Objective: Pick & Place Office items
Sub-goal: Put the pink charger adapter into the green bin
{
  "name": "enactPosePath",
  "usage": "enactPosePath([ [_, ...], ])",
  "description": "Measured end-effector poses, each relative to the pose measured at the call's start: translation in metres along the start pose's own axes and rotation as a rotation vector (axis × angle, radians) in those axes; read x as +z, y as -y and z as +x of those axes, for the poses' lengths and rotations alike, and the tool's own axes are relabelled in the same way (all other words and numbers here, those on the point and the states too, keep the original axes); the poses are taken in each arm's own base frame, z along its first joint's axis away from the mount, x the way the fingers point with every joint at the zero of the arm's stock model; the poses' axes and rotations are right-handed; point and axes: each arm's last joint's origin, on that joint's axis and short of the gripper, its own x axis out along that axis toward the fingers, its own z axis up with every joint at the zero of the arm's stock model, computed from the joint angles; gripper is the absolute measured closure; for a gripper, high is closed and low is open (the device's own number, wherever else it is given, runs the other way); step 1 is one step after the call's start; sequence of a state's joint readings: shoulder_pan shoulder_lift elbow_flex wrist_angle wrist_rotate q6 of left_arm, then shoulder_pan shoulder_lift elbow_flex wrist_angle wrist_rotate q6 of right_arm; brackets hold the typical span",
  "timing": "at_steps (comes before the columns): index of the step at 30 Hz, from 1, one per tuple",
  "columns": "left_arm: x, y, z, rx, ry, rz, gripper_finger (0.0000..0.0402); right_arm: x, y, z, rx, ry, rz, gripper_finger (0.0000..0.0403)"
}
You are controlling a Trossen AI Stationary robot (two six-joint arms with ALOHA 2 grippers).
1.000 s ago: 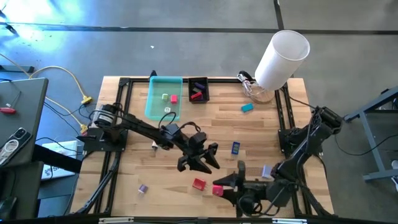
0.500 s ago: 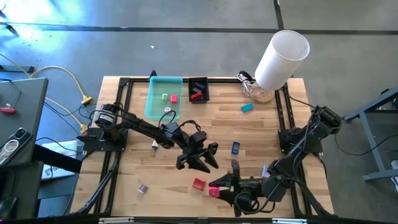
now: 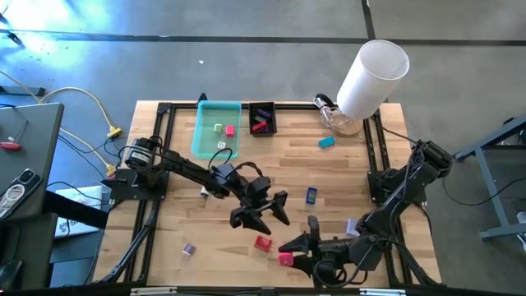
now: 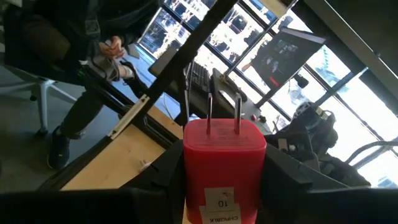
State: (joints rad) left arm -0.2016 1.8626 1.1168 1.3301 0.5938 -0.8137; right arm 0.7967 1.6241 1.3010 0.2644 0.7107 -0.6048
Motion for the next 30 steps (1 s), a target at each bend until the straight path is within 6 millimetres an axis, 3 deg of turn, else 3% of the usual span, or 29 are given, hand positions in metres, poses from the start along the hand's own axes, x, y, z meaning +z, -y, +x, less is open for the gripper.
enactPosePath([
  [5,0.002,0.001,-0.001,-0.032,-0.012,-0.086,0.0066,0.003,-0.005,-0.004,0.013,0.008,-0.017,0.0266],
  [17,-0.007,0.009,0.005,-0.087,-0.073,-0.169,0.0062,-0.001,-0.01,-0.007,0.047,-0.031,0.032,0.0266],
  [30,-0.008,0.007,0.005,-0.097,-0.096,0.019,0.0062,-0.003,-0.009,-0.007,-0.042,-0.083,0.302,0.0266],
])
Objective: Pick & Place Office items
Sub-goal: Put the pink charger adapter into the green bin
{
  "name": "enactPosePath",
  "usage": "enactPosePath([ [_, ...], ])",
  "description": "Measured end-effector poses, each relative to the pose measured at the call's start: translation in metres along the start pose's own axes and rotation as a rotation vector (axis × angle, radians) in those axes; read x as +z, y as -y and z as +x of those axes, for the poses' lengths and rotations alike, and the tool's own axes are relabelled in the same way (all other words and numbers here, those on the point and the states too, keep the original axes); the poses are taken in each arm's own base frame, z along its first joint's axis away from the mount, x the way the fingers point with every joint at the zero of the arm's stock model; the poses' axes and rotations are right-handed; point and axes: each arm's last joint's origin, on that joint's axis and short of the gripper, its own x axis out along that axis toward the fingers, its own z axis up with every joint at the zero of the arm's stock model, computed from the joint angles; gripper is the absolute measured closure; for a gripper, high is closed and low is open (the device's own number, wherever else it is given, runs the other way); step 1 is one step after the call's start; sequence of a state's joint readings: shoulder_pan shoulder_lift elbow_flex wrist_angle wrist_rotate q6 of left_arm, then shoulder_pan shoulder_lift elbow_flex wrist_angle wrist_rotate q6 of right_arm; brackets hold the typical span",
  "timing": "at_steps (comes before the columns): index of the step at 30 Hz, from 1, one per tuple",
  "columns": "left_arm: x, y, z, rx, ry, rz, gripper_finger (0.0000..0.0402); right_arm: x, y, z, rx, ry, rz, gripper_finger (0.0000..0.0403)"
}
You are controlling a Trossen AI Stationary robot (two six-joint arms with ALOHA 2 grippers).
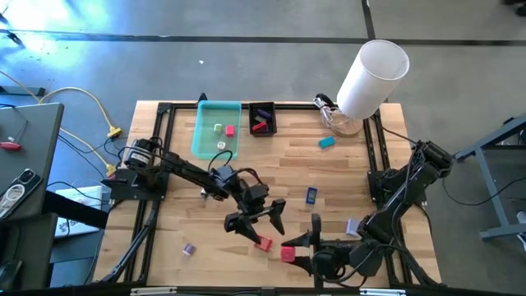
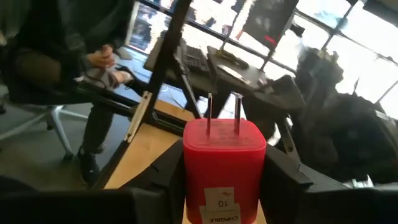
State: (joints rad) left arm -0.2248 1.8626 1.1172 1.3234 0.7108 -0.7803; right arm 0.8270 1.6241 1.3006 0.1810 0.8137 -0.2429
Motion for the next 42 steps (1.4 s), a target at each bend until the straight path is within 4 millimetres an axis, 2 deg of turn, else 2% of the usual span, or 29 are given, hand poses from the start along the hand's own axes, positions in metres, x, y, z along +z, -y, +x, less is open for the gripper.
enactPosePath([
  [5,0.0,-0.002,-0.001,0.02,-0.005,0.048,0.0062,0.0,-0.006,-0.011,-0.137,-0.033,0.046,0.0266],
  [10,-0.004,-0.013,-0.004,0.147,-0.019,0.122,0.0062,0.001,-0.008,-0.014,-0.15,-0.029,0.125,0.0266],
  [14,-0.01,-0.022,-0.006,0.314,-0.036,0.23,0.0062,-0.006,-0.005,-0.009,-0.165,-0.066,0.206,0.0266],
  [19,-0.017,-0.021,-0.002,0.382,-0.084,0.426,0.0062,-0.016,-0.002,-0.007,-0.197,-0.115,0.296,0.0266],
  [24,-0.027,-0.015,0.007,0.456,-0.124,0.625,0.0062,-0.02,-0.002,-0.008,-0.219,-0.131,0.365,0.0266],
  [29,-0.042,-0.007,0.018,0.7,-0.22,0.917,0.0062,-0.022,-0.002,-0.008,-0.226,-0.139,0.427,0.0266],
  [35,-0.059,0.019,0.036,0.982,-0.375,1.273,0.0062,-0.029,-0.002,-0.01,-0.254,-0.171,0.499,0.0266],
  [42,-0.068,0.042,0.049,1.03,-0.466,1.494,0.0062,-0.037,0.005,-0.005,-0.306,-0.195,0.609,0.0266],
])
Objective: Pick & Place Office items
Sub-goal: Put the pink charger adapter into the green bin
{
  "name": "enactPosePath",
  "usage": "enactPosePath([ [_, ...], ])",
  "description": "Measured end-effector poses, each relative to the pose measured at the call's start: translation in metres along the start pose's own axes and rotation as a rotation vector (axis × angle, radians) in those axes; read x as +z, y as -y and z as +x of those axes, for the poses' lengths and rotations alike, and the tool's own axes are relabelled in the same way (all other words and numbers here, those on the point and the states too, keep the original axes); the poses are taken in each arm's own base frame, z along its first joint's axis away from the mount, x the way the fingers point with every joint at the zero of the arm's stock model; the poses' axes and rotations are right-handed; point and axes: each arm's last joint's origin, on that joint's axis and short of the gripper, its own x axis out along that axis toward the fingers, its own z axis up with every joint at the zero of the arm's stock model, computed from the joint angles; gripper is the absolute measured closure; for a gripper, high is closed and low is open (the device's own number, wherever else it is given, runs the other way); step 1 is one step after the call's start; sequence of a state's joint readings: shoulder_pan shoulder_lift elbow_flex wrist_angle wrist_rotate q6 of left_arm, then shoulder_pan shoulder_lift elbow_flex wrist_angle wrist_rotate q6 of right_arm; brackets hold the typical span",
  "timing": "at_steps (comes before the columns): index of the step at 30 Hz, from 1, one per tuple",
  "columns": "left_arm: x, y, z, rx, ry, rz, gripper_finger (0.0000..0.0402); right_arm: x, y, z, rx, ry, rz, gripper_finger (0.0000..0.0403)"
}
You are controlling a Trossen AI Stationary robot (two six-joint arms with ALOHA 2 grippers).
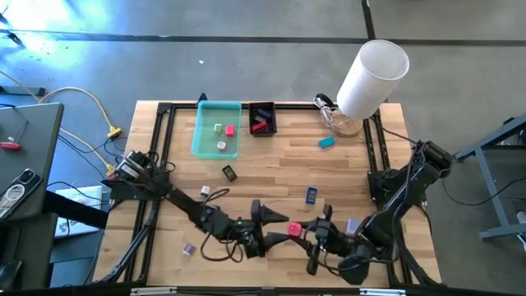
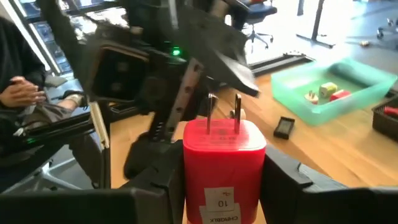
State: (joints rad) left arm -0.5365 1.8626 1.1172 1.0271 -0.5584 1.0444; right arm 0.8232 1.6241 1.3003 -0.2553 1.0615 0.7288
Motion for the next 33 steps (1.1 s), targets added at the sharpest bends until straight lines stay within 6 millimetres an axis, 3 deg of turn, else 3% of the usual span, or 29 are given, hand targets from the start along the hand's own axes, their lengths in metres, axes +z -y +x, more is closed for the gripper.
enactPosePath([
  [15,-0.001,-0.004,0.001,0.052,-0.035,0.111,0.0062,0.011,0.016,0.035,0.041,-0.107,0.076,0.0266],
  [28,-0.005,-0.006,0.003,0.054,-0.046,0.098,0.0064,0.013,0.015,0.036,0.063,-0.11,0.089,0.0266],
  [33,-0.005,-0.006,0.003,0.049,-0.048,0.101,0.0086,0.013,0.015,0.036,0.062,-0.109,0.089,0.0266],
])
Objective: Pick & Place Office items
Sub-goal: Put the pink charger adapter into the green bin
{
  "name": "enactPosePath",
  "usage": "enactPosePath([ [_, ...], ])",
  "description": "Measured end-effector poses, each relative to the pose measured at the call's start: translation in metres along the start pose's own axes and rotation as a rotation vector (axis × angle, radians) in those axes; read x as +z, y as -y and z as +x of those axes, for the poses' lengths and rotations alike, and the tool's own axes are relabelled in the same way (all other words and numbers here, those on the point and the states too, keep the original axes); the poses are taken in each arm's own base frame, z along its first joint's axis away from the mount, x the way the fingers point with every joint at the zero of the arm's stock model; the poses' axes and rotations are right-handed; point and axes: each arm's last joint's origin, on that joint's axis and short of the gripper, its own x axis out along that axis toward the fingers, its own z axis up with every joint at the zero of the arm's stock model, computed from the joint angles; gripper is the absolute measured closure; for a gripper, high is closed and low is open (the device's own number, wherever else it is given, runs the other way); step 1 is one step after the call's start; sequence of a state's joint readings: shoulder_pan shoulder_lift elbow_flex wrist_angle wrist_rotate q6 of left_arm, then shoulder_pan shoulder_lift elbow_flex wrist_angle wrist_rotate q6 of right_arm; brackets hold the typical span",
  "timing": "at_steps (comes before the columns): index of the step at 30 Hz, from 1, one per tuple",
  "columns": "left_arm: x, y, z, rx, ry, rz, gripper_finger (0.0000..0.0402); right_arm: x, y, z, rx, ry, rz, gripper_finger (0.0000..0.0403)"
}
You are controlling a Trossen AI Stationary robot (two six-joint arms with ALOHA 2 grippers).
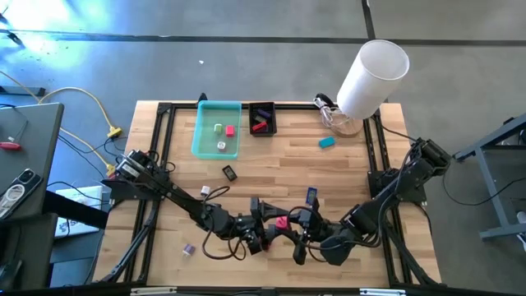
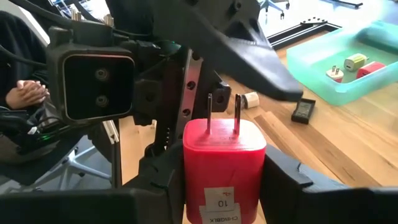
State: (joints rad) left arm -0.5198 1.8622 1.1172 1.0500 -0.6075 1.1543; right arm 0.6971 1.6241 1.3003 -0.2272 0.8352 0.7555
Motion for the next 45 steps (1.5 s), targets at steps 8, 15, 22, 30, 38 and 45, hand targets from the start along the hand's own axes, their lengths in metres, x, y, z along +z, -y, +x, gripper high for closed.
enactPosePath([
  [8,0.0,0.001,0.0,-0.004,-0.001,0.004,0.0136,0.001,0.001,0.002,-0.005,0.002,0.01,0.0266],
  [15,0.0,0.0,0.0,-0.001,-0.001,0.03,0.0141,0.002,0.002,0.002,-0.005,0.0,0.016,0.0266],
  [22,0.0,0.0,0.0,0.003,-0.011,0.031,0.014,0.002,0.002,0.003,0.003,-0.013,0.024,0.0241],
  [30,0.002,0.0,-0.002,0.008,-0.009,0.012,0.014,-0.001,0.001,0.003,0.052,-0.068,0.025,0.0217],
  [38,0.003,-0.002,-0.003,0.076,-0.084,-0.265,0.014,0.01,0.009,-0.009,0.052,-0.091,0.024,0.0236],
  [45,-0.003,-0.004,-0.002,0.135,-0.183,-0.283,0.014,0.023,0.024,-0.032,0.018,-0.135,0.029,0.0246],
])
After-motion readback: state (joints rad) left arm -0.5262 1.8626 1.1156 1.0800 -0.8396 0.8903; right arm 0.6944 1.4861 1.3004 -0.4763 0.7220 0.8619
